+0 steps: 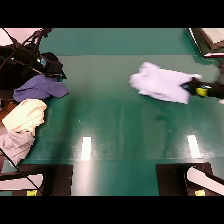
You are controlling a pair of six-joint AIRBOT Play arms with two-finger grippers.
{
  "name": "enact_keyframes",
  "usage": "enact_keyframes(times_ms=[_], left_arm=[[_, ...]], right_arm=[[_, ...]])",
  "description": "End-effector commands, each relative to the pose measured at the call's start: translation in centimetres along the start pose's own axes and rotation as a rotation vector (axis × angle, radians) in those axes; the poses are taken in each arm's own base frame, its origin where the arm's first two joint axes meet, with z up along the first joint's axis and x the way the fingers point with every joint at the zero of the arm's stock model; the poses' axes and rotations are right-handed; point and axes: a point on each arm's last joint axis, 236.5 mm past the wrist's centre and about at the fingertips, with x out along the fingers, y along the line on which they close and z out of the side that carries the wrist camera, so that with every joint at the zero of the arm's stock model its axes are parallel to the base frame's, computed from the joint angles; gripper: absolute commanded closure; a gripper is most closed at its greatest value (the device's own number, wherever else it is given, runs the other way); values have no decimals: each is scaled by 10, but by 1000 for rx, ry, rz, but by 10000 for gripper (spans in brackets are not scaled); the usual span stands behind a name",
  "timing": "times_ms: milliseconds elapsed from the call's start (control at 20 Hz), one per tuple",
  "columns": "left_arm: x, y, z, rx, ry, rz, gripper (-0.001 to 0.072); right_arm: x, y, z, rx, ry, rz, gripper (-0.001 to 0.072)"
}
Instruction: Fold the shirts.
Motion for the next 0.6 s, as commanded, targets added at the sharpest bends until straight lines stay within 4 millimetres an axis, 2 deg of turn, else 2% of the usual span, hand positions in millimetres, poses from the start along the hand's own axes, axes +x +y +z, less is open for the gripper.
enact_keyframes(times_ms=[0,100,200,400,500,550], left_arm=[[0,-2,3,-9,-11,-11,684],[0,-5,4,-11,-17,-23,685],[0,-5,7,-12,-29,-23,685],[0,-5,7,-11,-30,-22,685],[0,-5,7,-10,-29,-22,685],[0,-5,7,-10,-29,-22,685]], right_arm=[[-87,-101,32,179,-275,-210,698],[-117,-139,28,262,-350,-286,698],[-133,-169,15,285,-331,-364,699],[-133,-192,-6,300,-171,-423,697],[-142,-202,-17,326,-65,-477,691],[-150,-208,-26,326,11,-519,620]])
